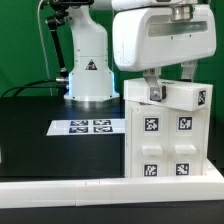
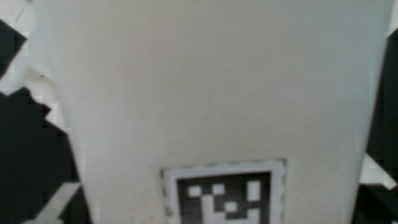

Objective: Assemble cabinet

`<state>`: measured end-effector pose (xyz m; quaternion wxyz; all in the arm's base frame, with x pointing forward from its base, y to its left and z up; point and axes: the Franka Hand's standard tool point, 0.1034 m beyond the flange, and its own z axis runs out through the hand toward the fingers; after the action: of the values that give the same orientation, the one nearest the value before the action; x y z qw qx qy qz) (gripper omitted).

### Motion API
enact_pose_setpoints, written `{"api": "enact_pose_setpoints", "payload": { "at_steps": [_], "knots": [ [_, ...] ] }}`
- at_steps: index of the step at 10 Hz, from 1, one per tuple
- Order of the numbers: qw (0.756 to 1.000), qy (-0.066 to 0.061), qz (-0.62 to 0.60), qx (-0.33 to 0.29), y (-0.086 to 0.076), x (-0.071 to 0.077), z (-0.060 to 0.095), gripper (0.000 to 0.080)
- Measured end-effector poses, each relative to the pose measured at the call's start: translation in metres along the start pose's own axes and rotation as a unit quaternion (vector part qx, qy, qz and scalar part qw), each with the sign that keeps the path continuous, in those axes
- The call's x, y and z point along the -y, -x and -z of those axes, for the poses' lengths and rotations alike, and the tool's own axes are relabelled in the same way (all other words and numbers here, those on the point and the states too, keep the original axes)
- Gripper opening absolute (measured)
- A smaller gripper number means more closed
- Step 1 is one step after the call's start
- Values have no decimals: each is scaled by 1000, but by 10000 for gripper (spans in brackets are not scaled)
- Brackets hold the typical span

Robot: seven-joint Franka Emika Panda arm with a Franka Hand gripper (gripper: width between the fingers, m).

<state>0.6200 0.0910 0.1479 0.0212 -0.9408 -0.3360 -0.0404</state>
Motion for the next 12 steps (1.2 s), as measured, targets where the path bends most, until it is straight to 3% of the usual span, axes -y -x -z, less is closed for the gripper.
{"api": "enact_pose_setpoints", "payload": {
  "at_steps": [2, 7, 9, 11, 12],
  "knots": [
    [1000, 0, -17, 0, 0, 0, 0, 561],
    [980, 0, -200, 0, 1, -2, 0, 563],
    [961, 6, -277, -14, 1, -6, -1, 563],
    [919, 9, -394, -26, 3, -8, -1, 563],
    [911, 9, -412, -29, 3, -8, 0, 563]
  ]
}}
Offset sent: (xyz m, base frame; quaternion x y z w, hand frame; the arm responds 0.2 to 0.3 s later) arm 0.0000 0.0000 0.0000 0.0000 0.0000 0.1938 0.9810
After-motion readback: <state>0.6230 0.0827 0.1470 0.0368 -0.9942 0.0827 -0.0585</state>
